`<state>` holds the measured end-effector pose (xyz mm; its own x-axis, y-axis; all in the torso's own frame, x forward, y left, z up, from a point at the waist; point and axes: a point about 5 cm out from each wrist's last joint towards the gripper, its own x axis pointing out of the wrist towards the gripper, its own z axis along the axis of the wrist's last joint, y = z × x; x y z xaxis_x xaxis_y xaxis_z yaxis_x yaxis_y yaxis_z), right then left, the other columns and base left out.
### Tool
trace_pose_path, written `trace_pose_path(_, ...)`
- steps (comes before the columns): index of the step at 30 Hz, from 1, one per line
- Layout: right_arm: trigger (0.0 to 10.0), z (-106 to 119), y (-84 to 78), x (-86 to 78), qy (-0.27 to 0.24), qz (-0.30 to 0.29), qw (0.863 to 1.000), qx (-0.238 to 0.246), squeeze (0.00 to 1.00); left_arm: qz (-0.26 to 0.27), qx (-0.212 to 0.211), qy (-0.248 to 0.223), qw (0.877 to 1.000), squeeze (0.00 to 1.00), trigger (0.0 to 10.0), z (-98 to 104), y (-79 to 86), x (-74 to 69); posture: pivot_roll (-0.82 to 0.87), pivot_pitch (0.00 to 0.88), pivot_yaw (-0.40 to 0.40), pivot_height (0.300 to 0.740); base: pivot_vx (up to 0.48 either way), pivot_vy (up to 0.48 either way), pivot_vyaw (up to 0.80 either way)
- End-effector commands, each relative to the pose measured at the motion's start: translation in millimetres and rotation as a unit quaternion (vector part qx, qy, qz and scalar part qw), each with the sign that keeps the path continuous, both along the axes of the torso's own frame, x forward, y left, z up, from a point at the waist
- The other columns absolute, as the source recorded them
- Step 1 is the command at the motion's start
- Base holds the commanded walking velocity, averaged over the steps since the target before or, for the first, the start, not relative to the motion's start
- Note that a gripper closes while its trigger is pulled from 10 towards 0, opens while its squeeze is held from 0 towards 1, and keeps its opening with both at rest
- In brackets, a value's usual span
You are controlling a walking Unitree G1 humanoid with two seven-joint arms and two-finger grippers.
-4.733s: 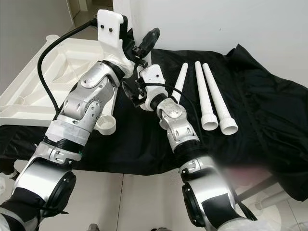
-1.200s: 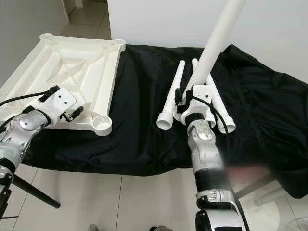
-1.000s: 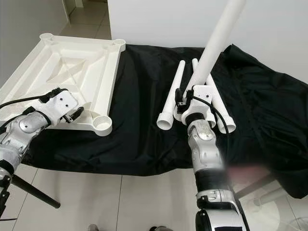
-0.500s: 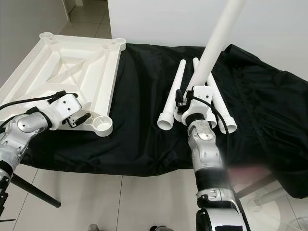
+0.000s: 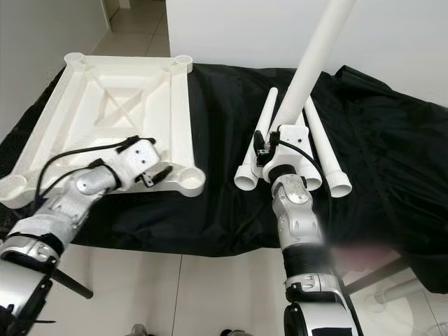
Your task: Building children table
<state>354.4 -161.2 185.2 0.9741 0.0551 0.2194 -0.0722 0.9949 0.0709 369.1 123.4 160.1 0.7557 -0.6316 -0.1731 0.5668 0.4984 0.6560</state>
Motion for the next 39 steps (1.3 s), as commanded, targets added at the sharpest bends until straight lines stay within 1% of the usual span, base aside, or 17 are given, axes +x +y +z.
trace_pose_path(1, 10.0, 1.1, -3.1, -1.7, -0.007, -0.008, 1.000, 0.001, 0.00, 0.005, 0.009, 0.007, 1.000, 0.00, 10.0, -7.4, -10.6, -0.4, -0.03, 0.079, -0.005, 0.740, 0.000, 0.000, 0.00)
trace_pose_path(3, 10.0, 1.0, -3.1, -1.9, -0.007, -0.008, 1.000, 0.001, 0.00, 0.008, 0.009, 0.005, 1.000, 0.00, 10.0, -7.0, -10.0, 0.1, -0.03, 0.079, -0.005, 0.740, 0.000, 0.000, 0.00)
trace_pose_path(7, 10.0, -0.4, -1.1, -3.3, -0.006, -0.003, 1.000, 0.000, 0.00, 0.023, -0.002, 0.002, 1.000, 0.00, 10.0, 0.4, 3.4, 4.0, -0.03, 0.077, -0.008, 0.740, 0.000, 0.000, 0.00)
trace_pose_path(8, 10.0, -0.8, 0.1, -3.8, -0.008, 0.003, 1.000, -0.001, 0.00, 0.018, -0.045, 0.016, 0.999, 0.00, 10.0, 12.6, 18.9, 5.0, -0.02, 0.074, -0.011, 0.740, 0.000, 0.000, 0.00)
trace_pose_path(11, 10.0, -0.8, 0.5, -3.9, -0.009, 0.006, 1.000, -0.001, 0.00, 0.013, -0.061, 0.019, 0.998, 0.00, 10.0, 17.6, 24.7, 4.6, -0.02, 0.074, -0.011, 0.740, 0.000, 0.000, 0.00)
trace_pose_path(12, 10.0, -0.9, 1.3, -4.6, -0.011, 0.009, 1.000, -0.001, 0.00, 0.004, -0.087, 0.032, 0.996, 0.00, 10.0, 23.4, 33.5, 3.1, -0.01, 0.075, -0.019, 0.740, 0.000, 0.000, 0.00)
trace_pose_path(13, 10.0, -0.9, 1.3, -4.6, -0.011, 0.009, 1.000, -0.001, 0.00, 0.004, -0.087, 0.032, 0.996, 0.00, 10.0, 23.4, 33.5, 3.1, -0.01, 0.075, -0.019, 0.740, 0.000, 0.000, 0.00)
trace_pose_path(15, 10.0, -1.5, 2.3, -5.8, -0.012, 0.013, 1.000, 0.000, 0.00, -0.016, -0.120, 0.058, 0.991, 0.00, 10.0, 28.9, 43.5, -1.4, 0.00, 0.073, -0.024, 0.740, 0.000, 0.000, 0.00)
trace_pose_path(16, 10.0, -3.0, 2.6, -6.4, -0.010, 0.015, 1.000, 0.001, 0.00, -0.049, -0.134, 0.088, 0.986, 0.00, 10.0, 28.8, 46.3, -9.2, 0.00, 0.071, -0.026, 0.740, 0.000, 0.000, 0.00)
trace_pose_path(17, 10.0, -3.0, 2.6, -6.4, -0.010, 0.015, 1.000, 0.001, 0.00, -0.049, -0.134, 0.088, 0.986, 0.00, 10.0, 28.8, 46.3, -9.2, 0.00, 0.071, -0.026, 0.740, 0.000, 0.000, 0.00)
trace_pose_path(18, 10.0, -5.4, 2.9, -6.7, -0.006, 0.016, 1.000, 0.002, 0.00, -0.102, -0.135, 0.127, 0.977, 0.00, 10.0, 25.9, 46.7, -22.0, 0.00, 0.071, -0.026, 0.740, 0.000, 0.000, 0.00)
trace_pose_path(23, 10.0, -7.2, 2.6, -7.2, -0.003, 0.017, 1.000, 0.001, 0.00, -0.136, -0.123, 0.168, 0.969, 0.00, 10.0, 17.9, 44.5, -32.7, 0.00, 0.070, -0.033, 0.740, 0.000, 0.000, 0.00)
trace_pose_path(24, 10.0, -8.1, 2.1, -8.0, 0.000, 0.019, 1.000, -0.003, 0.00, -0.161, -0.101, 0.203, 0.961, 0.00, 10.0, 5.8, 41.2, -42.1, 0.00, 0.071, -0.042, 0.740, 0.000, 0.000, 0.00)
trace_pose_path(27, 10.0, -9.1, 1.3, -8.8, 0.002, 0.021, 1.000, -0.006, 0.00, -0.179, -0.081, 0.225, 0.954, 0.00, 10.0, -5.1, 38.5, -49.1, 0.00, 0.070, -0.045, 0.740, 0.000, 0.000, 0.00)
trace_pose_path(35, 10.0, -10.5, -0.1, -10.4, 0.004, 0.021, 1.000, -0.011, 0.00, -0.145, -0.070, 0.238, 0.958, 0.00, 10.0, -20.3, 33.9, -44.7, -0.01, 0.072, -0.046, 0.740, 0.000, 0.000, 0.00)
trace_pose_path(38, 10.0, -10.8, -0.2, -10.9, 0.005, 0.020, 1.000, -0.012, 0.00, -0.115, -0.067, 0.235, 0.963, 0.00, 10.0, -22.7, 33.2, -39.9, -0.01, 0.070, -0.044, 0.740, 0.000, 0.000, 0.00)
trace_pose_path(39, 10.0, -11.0, -0.3, -11.2, 0.005, 0.020, 1.000, -0.013, 0.00, -0.089, -0.063, 0.227, 0.968, 0.00, 10.0, -24.2, 33.8, -34.4, -0.02, 0.069, -0.043, 0.740, 0.000, 0.000, 0.00)
